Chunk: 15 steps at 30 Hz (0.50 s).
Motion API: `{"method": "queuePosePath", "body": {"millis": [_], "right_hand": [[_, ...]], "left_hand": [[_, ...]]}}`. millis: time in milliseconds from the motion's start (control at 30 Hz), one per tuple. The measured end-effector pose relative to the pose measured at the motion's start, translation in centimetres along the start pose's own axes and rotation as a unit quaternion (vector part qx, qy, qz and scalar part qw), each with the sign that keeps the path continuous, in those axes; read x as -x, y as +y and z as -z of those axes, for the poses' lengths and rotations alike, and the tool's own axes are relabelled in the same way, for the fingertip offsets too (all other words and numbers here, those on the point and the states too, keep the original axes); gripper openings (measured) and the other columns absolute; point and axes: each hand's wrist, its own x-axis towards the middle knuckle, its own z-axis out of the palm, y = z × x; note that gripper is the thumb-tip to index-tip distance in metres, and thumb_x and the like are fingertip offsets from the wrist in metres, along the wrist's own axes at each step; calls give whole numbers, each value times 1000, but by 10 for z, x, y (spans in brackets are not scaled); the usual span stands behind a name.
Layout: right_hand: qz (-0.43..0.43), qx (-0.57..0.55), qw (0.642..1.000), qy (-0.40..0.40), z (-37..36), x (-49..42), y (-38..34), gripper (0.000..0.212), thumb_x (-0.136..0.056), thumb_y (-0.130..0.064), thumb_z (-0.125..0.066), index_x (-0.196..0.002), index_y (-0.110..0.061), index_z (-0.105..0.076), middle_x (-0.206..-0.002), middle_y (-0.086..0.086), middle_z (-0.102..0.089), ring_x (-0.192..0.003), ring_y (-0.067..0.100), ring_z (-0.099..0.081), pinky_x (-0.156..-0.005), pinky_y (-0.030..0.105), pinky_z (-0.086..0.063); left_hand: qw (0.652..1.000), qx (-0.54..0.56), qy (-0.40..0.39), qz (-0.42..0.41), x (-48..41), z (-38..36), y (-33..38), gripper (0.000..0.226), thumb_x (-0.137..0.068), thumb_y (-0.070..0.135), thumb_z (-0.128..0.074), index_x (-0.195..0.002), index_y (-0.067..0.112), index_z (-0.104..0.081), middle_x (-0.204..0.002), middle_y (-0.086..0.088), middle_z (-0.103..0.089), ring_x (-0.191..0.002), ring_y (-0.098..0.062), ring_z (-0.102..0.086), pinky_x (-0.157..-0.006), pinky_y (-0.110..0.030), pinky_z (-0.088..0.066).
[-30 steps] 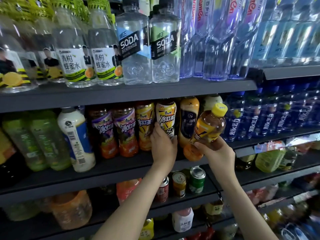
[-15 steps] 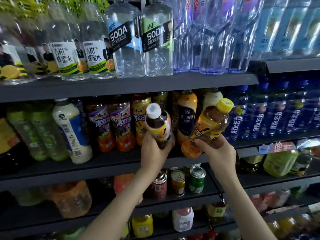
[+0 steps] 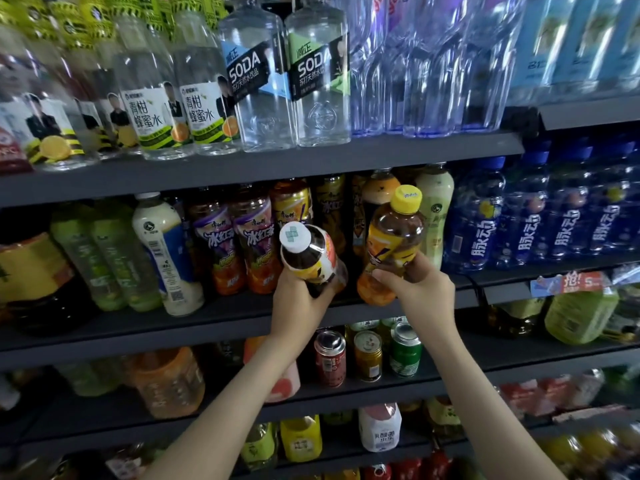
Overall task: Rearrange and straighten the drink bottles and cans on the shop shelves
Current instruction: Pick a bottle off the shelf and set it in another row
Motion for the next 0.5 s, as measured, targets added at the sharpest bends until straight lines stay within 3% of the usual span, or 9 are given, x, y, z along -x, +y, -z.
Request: {"method": "queuePosePath", "body": {"millis": [133,267,367,433,500], "right_hand": [[-3,13,1000,-11,-15,-4,0,31,-74,-19,-82,-101,-25,-69,-86,-17,-72,-83,-6,-65,-77,18,-53],[6,64,997,-35,-36,-17,-1,40,-77,-27,-79,-113,-22,-64,-95,-14,-70,-89,0,-64,-81,26,-53],[23,115,992,-46,-54,-29,1,52,-80,-34,-75,-126,-19,-57,-95,-9,-70,-91,13,-65,-85,34,-53],[47,142,988,-42,-65,-34,1,47,-84,-32,-72,-125,-15,-56,-94,-9,-67,-90,13,-64,-78,22,-47],[54,159,985,-39,-74,-39,2,45,-87,-30,-70,-124,-10,-54,-98,-2,-67,-91,15,-63,-70,20,-43]], "left_hand": [[1000,18,7,12,10,6,-7,70,-78,65,-58,-117,8,-60,-116,-5,-63,-112,-16,-56,-89,-7,-37],[998,46,27,33,12,24,-17,67,-75,58,-66,-120,10,-57,-120,-3,-60,-117,-16,-55,-100,-29,-44],[995,63,44,64,14,42,-15,48,-75,39,-78,-112,16,-58,-110,6,-62,-105,-3,-58,-92,-22,-47],[990,93,45,94,14,54,-10,39,-73,28,-81,-104,28,-57,-104,16,-62,-97,4,-58,-83,-14,-46],[983,136,19,121,9,66,-7,40,-72,21,-82,-100,35,-57,-101,19,-64,-93,8,-60,-78,-8,-45]]}}
